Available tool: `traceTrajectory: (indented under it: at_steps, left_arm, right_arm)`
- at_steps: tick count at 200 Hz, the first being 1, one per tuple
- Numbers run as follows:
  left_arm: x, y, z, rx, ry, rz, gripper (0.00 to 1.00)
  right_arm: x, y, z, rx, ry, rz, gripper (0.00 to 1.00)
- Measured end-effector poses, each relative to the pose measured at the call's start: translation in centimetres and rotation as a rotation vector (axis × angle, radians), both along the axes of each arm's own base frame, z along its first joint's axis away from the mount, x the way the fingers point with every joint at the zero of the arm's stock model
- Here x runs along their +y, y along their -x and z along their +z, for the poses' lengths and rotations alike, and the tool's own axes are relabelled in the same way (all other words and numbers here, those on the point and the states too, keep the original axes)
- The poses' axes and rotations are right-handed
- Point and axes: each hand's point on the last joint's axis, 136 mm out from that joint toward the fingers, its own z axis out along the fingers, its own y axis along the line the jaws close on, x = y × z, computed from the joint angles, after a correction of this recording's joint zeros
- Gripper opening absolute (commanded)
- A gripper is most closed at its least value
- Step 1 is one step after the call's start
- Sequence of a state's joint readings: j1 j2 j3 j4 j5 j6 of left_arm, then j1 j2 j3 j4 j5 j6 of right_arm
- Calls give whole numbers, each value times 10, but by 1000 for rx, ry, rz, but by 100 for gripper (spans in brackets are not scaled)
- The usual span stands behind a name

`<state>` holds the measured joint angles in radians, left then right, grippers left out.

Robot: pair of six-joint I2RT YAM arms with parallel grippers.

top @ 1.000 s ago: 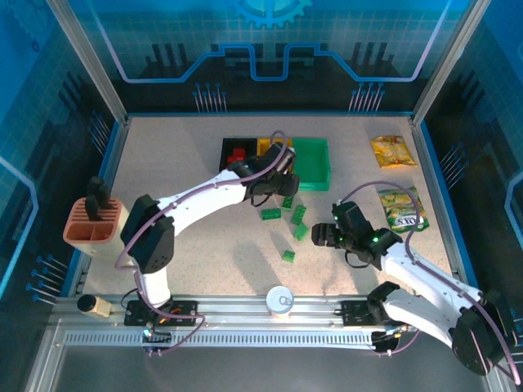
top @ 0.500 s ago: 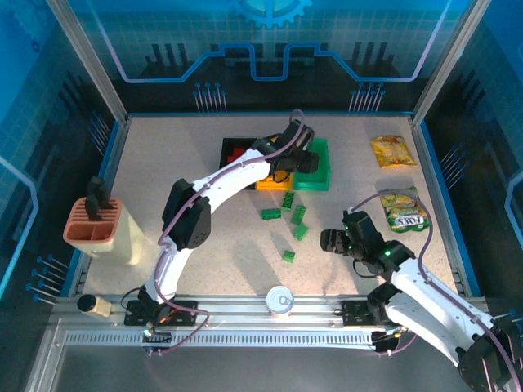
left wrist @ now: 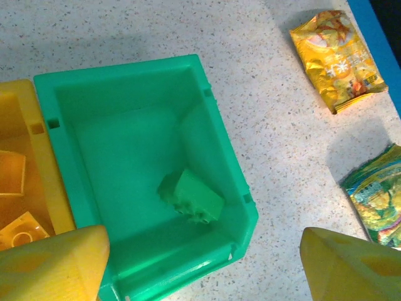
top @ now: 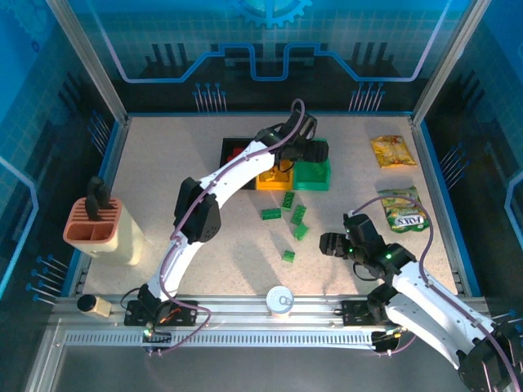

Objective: Sort the legos into containers by color

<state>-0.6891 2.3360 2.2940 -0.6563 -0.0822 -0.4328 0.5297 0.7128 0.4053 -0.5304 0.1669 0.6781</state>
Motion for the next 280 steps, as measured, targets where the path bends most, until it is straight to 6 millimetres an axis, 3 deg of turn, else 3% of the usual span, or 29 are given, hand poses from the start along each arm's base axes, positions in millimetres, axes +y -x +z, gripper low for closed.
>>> traceTrajectory:
  at_steps: [41, 69, 96, 123, 159, 185, 237, 280]
  left_arm:
    - [12, 22, 32, -25, 31, -11, 81]
    - [25, 53, 69, -84, 79, -29, 81]
    - [44, 85, 90, -133, 114, -45, 81]
    - [69, 109, 81, -146, 95, -32, 81]
    - [103, 133, 44, -114, 23, 4, 81]
    - [126, 149, 25, -102, -20, 30, 81]
    - [173, 177, 25, -150, -43, 106, 81]
    - [207, 192, 29, -188, -31, 178, 81]
  right_arm:
    - [3, 0, -1, 11, -13, 8, 81]
    - [7, -1, -6, 33, -13, 16, 81]
    - [13, 0, -14, 72, -6, 38, 80]
    - [31, 2, -13, 85, 4, 111, 80]
    - [67, 10, -12, 95, 27, 248, 79]
    - [90, 21, -23, 130, 73, 336, 75]
    - [122, 34, -47, 175, 134, 384, 72]
    - [132, 29, -57, 207, 216, 353, 66]
